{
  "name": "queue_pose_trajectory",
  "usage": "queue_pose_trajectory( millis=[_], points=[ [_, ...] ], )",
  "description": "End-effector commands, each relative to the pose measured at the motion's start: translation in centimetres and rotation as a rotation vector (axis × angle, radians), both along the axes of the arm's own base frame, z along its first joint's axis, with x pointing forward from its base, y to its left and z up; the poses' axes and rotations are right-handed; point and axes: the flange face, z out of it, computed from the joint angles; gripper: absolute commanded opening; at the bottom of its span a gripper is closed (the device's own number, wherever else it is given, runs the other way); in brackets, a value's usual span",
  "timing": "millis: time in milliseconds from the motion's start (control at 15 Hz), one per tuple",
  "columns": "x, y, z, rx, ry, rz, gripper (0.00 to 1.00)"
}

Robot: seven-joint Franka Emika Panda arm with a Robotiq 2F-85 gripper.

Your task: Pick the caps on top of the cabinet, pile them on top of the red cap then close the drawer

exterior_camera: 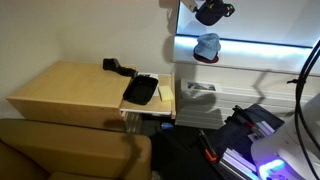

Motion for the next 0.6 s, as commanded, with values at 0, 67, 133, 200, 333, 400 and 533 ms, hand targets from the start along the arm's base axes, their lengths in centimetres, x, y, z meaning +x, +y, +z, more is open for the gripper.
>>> queue_pose_trajectory(
  millis=[0,67,133,200,333,400,533],
  points=[
    [4.7,4.7,2.8,-0.014,0.086,0.175,0.02],
    [5.1,4.7,2.9,-0.021,0.124,0.204,0.02],
    [5.7,4.5,3.1,-0.028,0.167,0.230,0.02],
    [6.2,4.5,3.1,-0.043,0.215,0.257,0.02],
    [7.2,4.4,3.1,-0.056,0.290,0.297,0.02],
    [7.5,4.4,3.2,-0.053,0.324,0.314,0.02],
    [8.3,4.1,3.2,-0.047,0.382,0.332,0.02]
  ],
)
